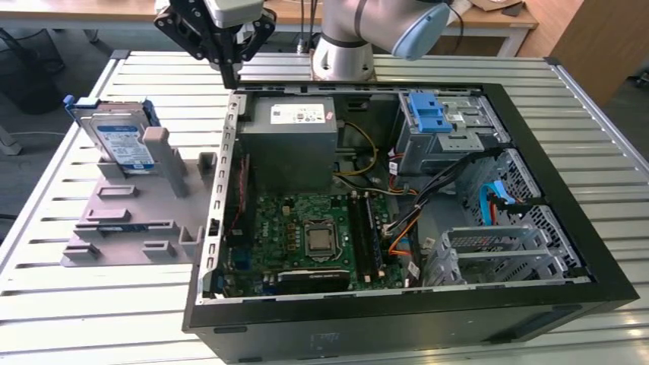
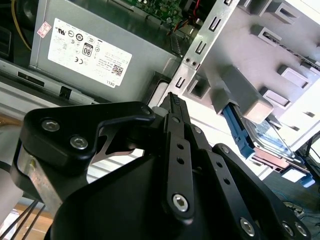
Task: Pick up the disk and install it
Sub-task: 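Reach for the disk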
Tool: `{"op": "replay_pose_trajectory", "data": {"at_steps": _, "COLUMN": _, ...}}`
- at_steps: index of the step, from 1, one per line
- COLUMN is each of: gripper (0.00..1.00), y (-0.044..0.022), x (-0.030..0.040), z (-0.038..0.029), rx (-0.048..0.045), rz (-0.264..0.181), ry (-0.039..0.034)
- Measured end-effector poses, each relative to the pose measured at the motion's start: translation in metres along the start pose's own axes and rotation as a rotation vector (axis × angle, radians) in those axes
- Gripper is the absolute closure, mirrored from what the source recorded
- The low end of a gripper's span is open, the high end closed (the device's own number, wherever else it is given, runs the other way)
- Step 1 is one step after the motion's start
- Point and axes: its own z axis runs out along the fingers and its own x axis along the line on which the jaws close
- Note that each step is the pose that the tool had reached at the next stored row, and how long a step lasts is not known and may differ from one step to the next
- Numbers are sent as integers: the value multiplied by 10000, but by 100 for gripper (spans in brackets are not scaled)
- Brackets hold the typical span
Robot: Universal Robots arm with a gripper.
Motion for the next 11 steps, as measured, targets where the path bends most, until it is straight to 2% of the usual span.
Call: {"op": "replay_pose_trajectory", "data": {"at_steps": 11, "gripper": 89, "y": 18, "x": 101, "z": 5, "rx": 1, "rz": 1, "ry": 3}}
